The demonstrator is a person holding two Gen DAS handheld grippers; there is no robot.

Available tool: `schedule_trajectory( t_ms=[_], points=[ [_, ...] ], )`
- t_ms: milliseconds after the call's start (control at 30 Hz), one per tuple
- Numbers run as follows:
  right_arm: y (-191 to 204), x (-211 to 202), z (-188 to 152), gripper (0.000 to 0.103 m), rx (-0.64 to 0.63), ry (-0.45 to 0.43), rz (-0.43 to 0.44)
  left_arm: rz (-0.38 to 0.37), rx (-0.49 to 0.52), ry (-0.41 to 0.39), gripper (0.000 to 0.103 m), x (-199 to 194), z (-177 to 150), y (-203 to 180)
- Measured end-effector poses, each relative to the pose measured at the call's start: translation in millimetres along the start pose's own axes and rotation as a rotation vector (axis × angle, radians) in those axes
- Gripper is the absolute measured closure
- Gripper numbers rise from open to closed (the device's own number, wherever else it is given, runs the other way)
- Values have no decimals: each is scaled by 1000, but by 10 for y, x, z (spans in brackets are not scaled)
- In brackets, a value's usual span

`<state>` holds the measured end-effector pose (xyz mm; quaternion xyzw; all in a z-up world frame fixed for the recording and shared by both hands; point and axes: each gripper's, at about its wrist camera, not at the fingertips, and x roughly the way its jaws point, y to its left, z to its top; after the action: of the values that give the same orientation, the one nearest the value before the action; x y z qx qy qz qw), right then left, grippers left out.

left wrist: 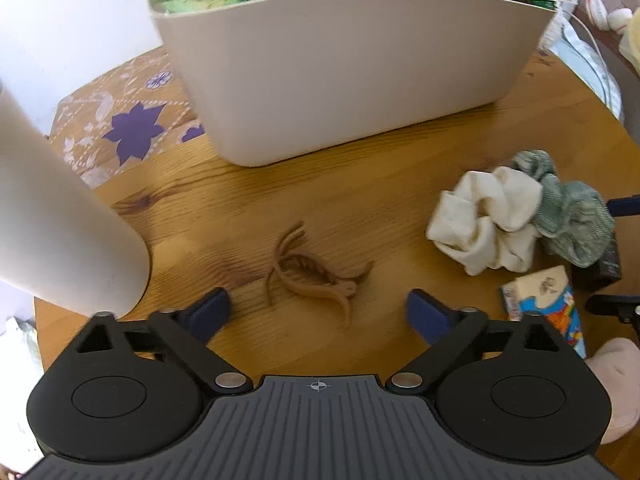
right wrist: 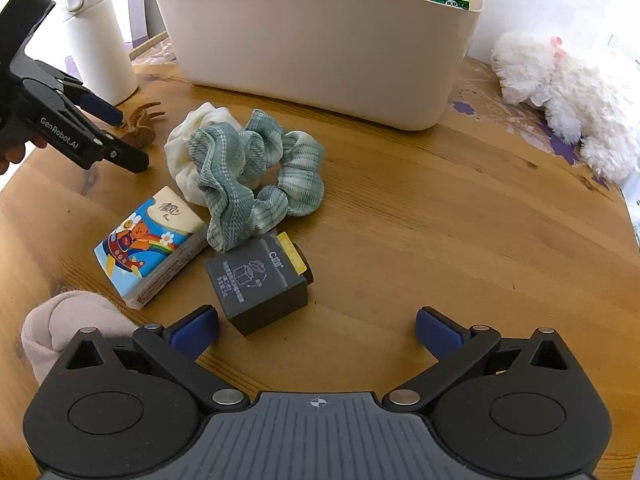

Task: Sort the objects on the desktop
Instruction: 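Move left tool to the brown hair claw while right tool approaches the black box, then close left tool on the brown hair claw while right tool grasps the black box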

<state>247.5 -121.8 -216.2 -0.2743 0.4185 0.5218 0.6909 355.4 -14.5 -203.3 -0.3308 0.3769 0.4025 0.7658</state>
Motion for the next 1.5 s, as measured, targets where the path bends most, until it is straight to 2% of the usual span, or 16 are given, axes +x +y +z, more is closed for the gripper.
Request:
schedule_trajectory(
  t_ms=[200, 267, 333, 567, 900, 1067, 1167, 1300, 1400, 1500],
  points=[
    [27, 20, 27, 0, -46, -18, 14, 1, -10, -1, 0, 23, 5, 21],
    [54, 13, 36, 3, -67, -31, 22, 1, -11, 10, 0, 30, 27, 21],
    [89, -1, 47, 10, -88, -42, 31, 0, -10, 11, 0, 31, 29, 24],
    [141, -27, 71, 21, -117, -53, 57, 1, -4, -16, 0, 30, -4, 23],
    [248, -64, 100, 54, -180, -57, 97, 16, 12, -47, 0, 32, 16, -5],
    [255, -68, 101, 56, -174, -53, 94, 10, -14, -53, 0, 52, 40, 5],
    [247, -76, 90, 56, -164, -52, 93, -1, -13, -65, 10, 20, 32, -4],
    [224, -100, 59, 56, -154, -49, 92, -6, -20, -77, 45, -58, 54, 4],
    [205, -129, 33, 56, -150, -43, 91, -27, -30, -59, 46, -83, 50, 31],
    [181, -153, 7, 56, -134, -40, 92, -15, -17, -53, 46, -103, 11, -7]
  ],
)
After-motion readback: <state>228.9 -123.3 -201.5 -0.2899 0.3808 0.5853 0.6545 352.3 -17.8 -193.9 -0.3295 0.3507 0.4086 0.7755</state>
